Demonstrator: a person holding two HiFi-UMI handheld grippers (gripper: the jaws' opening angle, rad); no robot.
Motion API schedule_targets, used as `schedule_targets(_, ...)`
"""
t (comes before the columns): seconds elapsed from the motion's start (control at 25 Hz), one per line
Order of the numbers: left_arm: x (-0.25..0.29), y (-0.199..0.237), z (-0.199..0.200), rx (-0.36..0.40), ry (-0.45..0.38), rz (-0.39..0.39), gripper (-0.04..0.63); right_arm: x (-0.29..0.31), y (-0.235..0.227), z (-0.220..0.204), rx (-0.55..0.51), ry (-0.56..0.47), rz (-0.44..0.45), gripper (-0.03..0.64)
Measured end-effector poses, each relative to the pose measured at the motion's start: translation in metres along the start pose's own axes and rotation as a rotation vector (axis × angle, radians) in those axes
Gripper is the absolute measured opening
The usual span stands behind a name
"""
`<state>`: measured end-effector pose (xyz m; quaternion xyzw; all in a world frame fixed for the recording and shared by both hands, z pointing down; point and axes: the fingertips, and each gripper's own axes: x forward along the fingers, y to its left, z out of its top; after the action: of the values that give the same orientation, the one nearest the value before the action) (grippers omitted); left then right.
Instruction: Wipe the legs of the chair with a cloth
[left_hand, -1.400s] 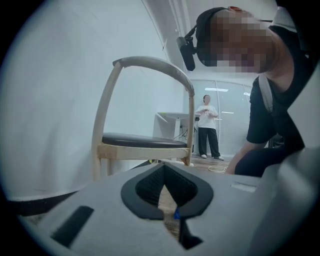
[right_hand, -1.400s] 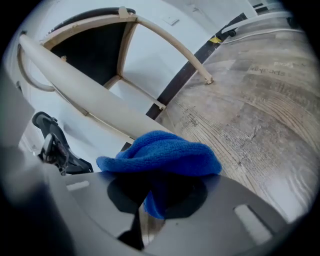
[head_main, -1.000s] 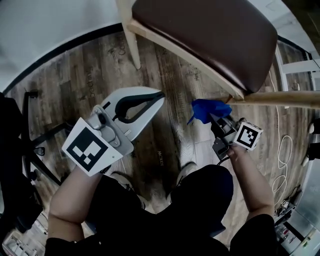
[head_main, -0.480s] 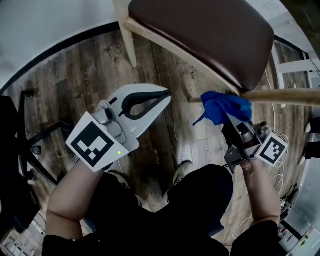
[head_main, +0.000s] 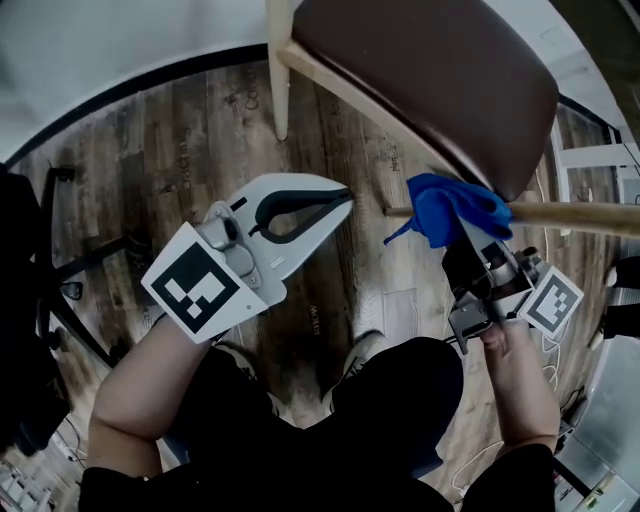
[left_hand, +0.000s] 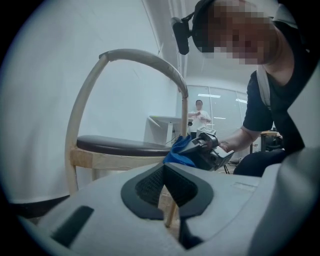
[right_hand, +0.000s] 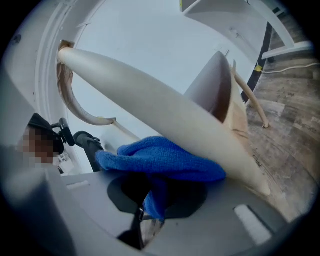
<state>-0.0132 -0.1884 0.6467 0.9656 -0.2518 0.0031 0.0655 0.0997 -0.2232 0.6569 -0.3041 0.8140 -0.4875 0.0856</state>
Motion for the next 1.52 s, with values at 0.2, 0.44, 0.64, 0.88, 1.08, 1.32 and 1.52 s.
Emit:
schedule_targets(0.2, -0.009, -0.006, 0.002, -0.015, 0.005, -0.01, -0.002, 0.045, 0.009, -0.004, 0.018, -0.021, 0.039, 0.064)
schedule_targets(0.44, -0.024, -0.009, 0.006, -0.016, 0.015, -0.014, -0.002, 0.086, 0.007, -0.007, 0.057, -0.129, 0.009, 0.064)
schedule_targets(0.64, -0.038, -0.005, 0.007, -0.019, 0.011, -0.003, -0.002, 0.129, 0.007, -0.016, 0.057, -0.155, 0.023, 0.064)
schedule_targets(0.88, -0.054, 0.001, 0.009, -0.019, 0.005, 0.007, -0.002, 0.193, 0.021, -0.024, 0.027, -0.15, 0.074, 0.064)
schedule_targets(1.08, -0.063, 0.008, 0.008, -0.021, 0.001, 0.024, -0.002, 0.233, 0.02, -0.033, -0.013, -0.14, 0.071, 0.064)
schedule_targets(1.32, -0.065, 0.006, 0.007, -0.031, 0.007, 0.008, -0.003, 0.246, -0.005, -0.037, -0.082, -0.116, -0.007, 0.064)
schedule_targets(1.52, -0.069, 0.008, 0.008, -0.047, 0.007, 0.007, -0.002, 0.253, -0.025, -0.045, -0.21, -0.084, -0.074, 0.064)
